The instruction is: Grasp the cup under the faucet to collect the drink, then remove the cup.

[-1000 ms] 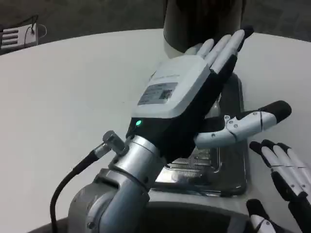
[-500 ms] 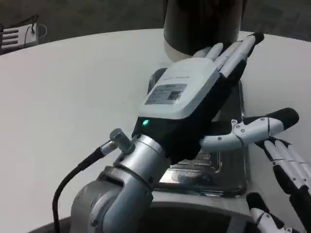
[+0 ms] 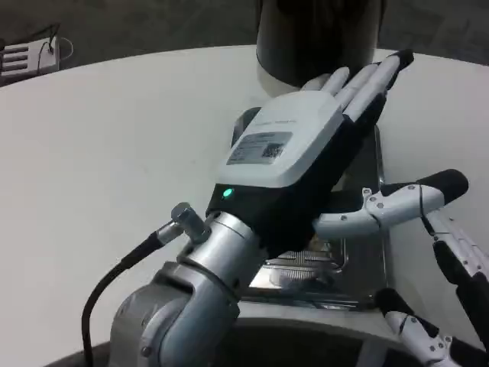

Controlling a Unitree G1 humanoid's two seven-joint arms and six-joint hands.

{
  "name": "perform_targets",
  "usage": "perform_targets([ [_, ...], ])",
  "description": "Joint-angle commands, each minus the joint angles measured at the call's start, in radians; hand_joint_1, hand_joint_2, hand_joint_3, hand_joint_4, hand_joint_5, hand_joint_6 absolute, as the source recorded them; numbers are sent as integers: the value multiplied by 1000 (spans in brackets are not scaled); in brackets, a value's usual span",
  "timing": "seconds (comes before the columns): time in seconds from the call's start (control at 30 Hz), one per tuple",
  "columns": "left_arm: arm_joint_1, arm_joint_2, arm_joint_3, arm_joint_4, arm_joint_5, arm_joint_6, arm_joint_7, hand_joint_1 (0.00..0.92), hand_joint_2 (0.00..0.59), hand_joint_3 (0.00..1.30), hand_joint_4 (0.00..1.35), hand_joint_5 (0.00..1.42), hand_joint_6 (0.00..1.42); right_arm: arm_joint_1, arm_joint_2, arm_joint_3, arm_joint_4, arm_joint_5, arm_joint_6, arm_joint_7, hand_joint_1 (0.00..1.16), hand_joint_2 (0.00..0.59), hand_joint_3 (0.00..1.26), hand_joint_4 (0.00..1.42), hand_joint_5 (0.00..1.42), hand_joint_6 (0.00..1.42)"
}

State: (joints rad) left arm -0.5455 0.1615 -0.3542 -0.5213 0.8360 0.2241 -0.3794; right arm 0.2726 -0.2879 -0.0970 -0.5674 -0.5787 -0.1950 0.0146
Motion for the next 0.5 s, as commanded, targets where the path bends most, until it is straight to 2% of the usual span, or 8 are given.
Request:
perform_targets([
  [0.03,22,7,-11,-2,-1,-11,-12,0,145,17,0,57,7,-40,6,13,26,16,18,5,440,335,27,32,47,146],
  [0.5,34,9,-5,-14,4,-9,-1,0,145,17,0,58,8,-167,28,54,116,92,62,5,597,254,0,42,73,182],
])
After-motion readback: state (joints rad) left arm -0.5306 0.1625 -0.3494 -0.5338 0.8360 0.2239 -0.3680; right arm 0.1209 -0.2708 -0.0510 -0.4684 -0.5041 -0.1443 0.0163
